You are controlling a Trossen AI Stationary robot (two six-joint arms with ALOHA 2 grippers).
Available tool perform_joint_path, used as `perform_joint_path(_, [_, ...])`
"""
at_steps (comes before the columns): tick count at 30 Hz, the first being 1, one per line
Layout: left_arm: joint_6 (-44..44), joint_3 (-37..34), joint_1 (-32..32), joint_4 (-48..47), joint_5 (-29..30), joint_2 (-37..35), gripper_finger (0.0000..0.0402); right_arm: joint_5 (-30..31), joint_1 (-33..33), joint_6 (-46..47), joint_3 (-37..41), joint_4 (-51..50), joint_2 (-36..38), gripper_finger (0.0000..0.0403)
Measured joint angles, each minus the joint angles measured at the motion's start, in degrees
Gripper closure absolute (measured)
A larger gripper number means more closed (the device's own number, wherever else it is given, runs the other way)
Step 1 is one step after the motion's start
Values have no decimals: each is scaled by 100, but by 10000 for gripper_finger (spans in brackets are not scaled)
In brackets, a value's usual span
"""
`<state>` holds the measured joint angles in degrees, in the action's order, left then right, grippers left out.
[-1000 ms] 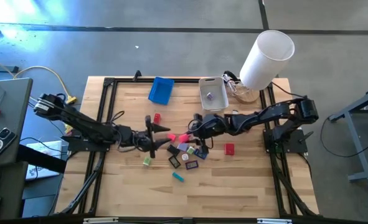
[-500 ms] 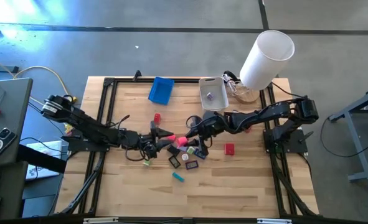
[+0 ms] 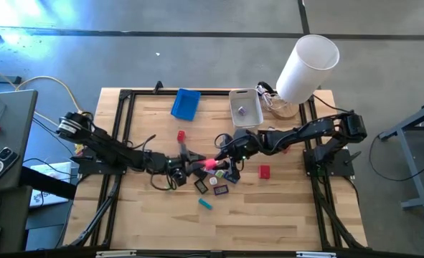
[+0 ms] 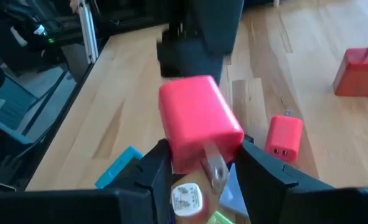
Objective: Pick & Place Office items
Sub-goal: Put the right pink charger adapter into the white bin
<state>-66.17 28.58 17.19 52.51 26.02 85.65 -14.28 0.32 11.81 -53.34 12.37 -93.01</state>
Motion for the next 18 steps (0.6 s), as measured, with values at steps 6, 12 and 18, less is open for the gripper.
perform_joint_path(6, [0,39,90,201,-60,46,189,133,-15,-3,-24,55,0,267])
perform_joint_path(12, [1,56,4,205,-203,46,189,112,-11,-52,-24,46,0,266])
perform_joint_path(18, [17,56,-181,208,-436,46,189,118,-15,-66,-24,84,0,265])
